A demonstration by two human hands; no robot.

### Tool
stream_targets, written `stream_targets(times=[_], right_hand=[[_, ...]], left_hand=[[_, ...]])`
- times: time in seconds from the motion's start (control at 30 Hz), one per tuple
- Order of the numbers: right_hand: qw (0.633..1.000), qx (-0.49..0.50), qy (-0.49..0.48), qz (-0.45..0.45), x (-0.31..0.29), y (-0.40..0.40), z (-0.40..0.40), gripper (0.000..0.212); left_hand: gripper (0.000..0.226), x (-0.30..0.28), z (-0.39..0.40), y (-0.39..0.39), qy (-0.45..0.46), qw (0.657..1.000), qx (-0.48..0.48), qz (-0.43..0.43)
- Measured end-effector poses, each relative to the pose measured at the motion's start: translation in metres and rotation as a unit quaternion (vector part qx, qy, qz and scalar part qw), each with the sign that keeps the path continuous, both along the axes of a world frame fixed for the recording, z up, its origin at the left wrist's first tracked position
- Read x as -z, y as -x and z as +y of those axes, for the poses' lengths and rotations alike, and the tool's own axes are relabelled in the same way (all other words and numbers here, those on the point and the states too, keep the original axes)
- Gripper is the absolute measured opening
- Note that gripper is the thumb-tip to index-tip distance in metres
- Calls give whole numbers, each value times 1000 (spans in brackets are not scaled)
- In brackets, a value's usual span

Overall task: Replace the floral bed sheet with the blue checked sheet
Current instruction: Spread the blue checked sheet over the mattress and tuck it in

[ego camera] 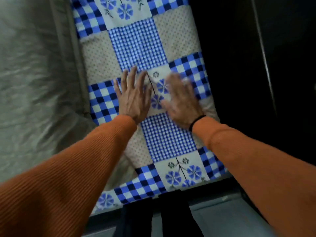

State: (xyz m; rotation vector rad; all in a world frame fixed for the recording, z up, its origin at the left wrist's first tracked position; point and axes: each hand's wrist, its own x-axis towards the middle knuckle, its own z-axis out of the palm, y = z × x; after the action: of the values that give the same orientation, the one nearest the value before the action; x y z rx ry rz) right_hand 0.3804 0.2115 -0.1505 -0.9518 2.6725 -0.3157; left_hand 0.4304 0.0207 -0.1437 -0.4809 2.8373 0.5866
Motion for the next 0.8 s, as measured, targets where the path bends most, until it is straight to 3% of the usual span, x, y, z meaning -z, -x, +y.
stream_targets(times=[0.03,0.07,0.13,0.2,0.23,0.27,0.33,0.37,0.4,0.43,0.47,0.5,0.53,0.57,0.6,0.63,0.67,0.7,0.73,0.8], right_hand=[[995,-94,-27,19,6,16,-17,78],[991,-120,-41,40,14,39,-27,79],[997,17,-53,50,22,97,-41,81],[973,222,-62,12,18,157,-57,83],[966,253,-59,0,12,176,-71,85],[977,208,-46,3,5,187,-90,85],[997,-50,-53,29,-5,190,-126,82],[981,-179,-64,50,0,197,-132,81],[967,-234,-73,64,4,215,-135,81],[972,-208,-75,82,11,240,-142,83],[988,-100,-73,92,16,268,-149,85],[992,73,-63,77,18,295,-157,87],[977,198,-46,60,20,316,-169,90],[972,225,-25,68,22,328,-183,92],[986,143,-4,90,21,334,-198,92],[994,-13,2,107,23,338,-210,90],[980,-162,-15,113,23,343,-216,88],[964,-236,-33,121,24,358,-222,87],[963,-230,-45,137,27,380,-226,85],[991,-6,-60,119,29,427,-238,83]], left_hand=[[55,4,-16,16,-2,1000,-19,-8],[57,6,-33,31,-4,999,-29,-16],[62,10,-63,62,-3,1000,-10,-25],[67,13,-98,96,9,1000,21,-19],[69,13,-116,114,14,999,30,-14],[70,12,-134,132,17,999,30,-11],[72,13,-164,164,20,1000,18,-13],[73,16,-177,178,17,1000,18,-15],[74,19,-189,191,13,1000,22,-17],[75,24,-200,204,6,999,30,-18],[76,28,-210,218,-9,999,40,-17],[76,33,-219,232,-27,999,44,-11],[75,37,-226,246,-39,998,45,3],[76,40,-232,257,-39,998,43,20],[77,42,-235,267,-28,998,39,38],[78,45,-236,275,-6,998,33,55],[78,47,-236,281,23,997,25,70],[78,51,-236,285,52,995,19,81],[78,51,-236,287,70,994,13,86],[78,51,-234,288,80,993,14,89]])
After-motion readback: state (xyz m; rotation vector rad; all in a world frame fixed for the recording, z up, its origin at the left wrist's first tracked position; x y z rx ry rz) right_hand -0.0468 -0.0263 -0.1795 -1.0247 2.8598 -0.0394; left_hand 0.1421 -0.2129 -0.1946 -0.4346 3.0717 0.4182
